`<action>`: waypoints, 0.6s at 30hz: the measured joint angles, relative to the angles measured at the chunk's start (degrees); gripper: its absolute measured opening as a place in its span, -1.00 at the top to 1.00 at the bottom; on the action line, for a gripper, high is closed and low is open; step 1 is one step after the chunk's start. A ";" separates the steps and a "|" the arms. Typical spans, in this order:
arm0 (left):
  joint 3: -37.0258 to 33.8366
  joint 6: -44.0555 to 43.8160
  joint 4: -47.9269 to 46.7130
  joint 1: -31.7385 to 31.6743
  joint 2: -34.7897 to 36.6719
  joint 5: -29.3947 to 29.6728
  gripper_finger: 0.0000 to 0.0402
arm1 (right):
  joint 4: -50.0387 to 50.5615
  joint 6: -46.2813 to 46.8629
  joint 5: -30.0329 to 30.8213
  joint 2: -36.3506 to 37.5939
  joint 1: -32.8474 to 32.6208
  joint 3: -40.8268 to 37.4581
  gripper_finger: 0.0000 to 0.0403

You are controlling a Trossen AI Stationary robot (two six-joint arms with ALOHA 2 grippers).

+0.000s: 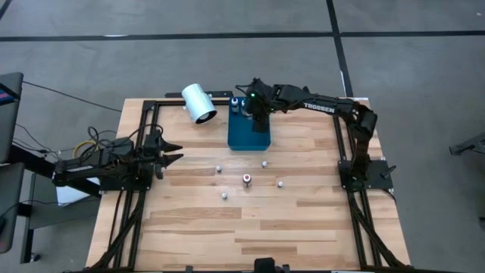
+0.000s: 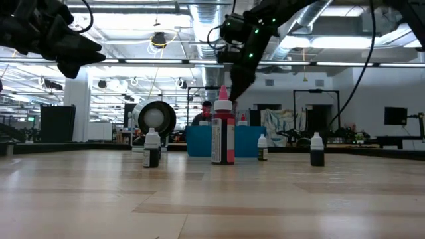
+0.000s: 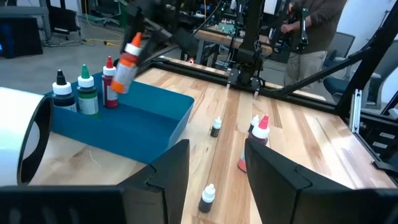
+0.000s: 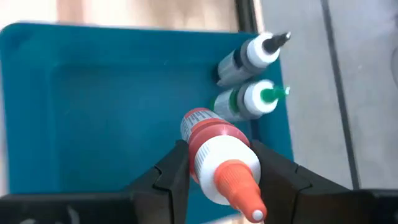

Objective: Pick & Place food coloring
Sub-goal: Put the large orange food coloring bottle into the blue bin

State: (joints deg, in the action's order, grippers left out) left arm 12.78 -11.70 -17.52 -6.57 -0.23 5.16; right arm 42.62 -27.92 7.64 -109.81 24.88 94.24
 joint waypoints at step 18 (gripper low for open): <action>0.01 -0.09 -0.10 0.00 0.00 1.31 0.27 | -0.59 -5.20 3.04 -4.07 2.21 -0.14 0.34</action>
State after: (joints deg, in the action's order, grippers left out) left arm 12.78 -11.79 -17.62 -6.57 -0.23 6.47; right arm 42.03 -33.12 10.68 -113.88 27.09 94.11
